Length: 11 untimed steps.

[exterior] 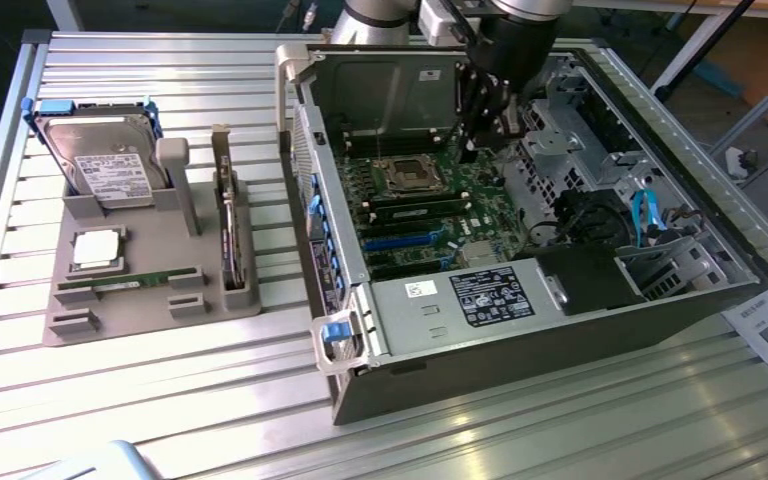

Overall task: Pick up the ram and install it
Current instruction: 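Press down the ram until it locks into place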

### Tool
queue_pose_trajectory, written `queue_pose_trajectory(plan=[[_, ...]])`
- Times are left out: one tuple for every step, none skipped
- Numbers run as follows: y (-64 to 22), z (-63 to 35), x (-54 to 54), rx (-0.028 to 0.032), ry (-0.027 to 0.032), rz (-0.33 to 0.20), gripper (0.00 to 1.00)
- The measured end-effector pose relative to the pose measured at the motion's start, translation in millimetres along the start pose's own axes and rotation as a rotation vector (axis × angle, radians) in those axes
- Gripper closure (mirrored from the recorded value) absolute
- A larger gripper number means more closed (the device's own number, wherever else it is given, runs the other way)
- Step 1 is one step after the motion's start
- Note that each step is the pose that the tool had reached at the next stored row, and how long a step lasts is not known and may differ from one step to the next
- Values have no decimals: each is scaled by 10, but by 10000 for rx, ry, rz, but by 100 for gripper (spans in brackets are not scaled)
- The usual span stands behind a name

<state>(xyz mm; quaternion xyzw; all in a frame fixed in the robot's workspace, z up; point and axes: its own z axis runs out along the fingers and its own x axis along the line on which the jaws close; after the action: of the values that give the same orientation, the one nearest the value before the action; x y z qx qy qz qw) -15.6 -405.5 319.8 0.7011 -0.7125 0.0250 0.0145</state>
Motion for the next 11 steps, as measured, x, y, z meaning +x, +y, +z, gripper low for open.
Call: queue_pose_trajectory(plan=[[0, -7, 0, 0, 10, 0, 90], [0, -16, 0, 1, 21, -1, 90], [-1, -28, -1, 1, 36, -1, 90], [-1, -28, 0, 2, 39, -1, 90], [0, -28, 0, 2, 39, -1, 90], [0, -29, 0, 1, 40, -1, 90], [0, -29, 0, 1, 41, -1, 90], [-3, -30, 0, 1, 51, -1, 90], [-9, -30, 0, 0, 58, 0, 90], [-22, -29, 0, 1, 66, -1, 90], [-38, -29, -1, 1, 73, -1, 90]])
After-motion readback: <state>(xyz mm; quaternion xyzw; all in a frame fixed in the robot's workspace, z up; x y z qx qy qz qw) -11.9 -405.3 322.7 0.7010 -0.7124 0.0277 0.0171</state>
